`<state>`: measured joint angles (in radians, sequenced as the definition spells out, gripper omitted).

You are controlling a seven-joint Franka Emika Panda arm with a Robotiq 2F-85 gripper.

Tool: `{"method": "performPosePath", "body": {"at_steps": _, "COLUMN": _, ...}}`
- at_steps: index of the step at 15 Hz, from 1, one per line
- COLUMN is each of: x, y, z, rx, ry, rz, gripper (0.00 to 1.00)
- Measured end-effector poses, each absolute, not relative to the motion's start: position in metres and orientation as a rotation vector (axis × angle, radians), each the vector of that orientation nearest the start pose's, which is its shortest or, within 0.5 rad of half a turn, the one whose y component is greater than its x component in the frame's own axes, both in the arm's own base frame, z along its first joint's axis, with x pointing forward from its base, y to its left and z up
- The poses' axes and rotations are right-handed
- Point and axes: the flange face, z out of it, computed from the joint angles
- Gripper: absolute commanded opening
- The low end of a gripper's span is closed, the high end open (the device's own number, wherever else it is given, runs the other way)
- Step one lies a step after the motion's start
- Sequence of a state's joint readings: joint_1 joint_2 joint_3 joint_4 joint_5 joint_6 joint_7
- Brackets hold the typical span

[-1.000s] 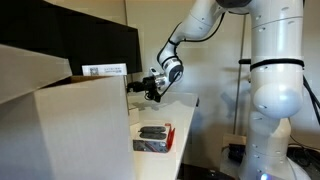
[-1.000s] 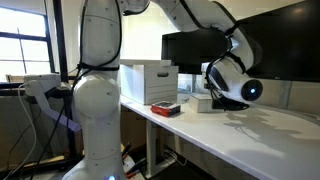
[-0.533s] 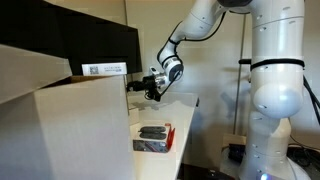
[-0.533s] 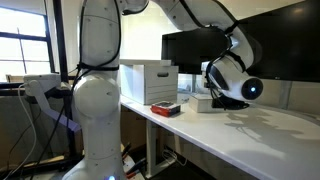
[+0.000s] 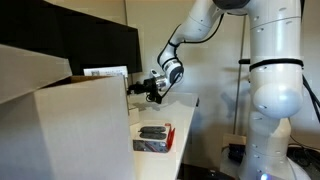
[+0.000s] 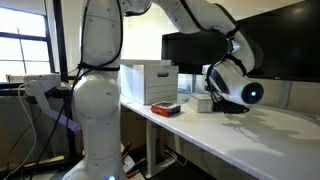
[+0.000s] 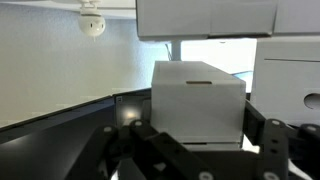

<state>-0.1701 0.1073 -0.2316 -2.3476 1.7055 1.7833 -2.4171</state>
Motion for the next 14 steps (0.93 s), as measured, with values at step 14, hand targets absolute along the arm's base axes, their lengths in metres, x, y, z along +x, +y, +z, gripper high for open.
{"method": "performPosePath", "body": {"at_steps": 14, "x": 0.477, "y": -0.167, "z": 0.318, "rx": -1.808, "ry": -0.847, "rz": -1.584, "gripper": 0.58}}
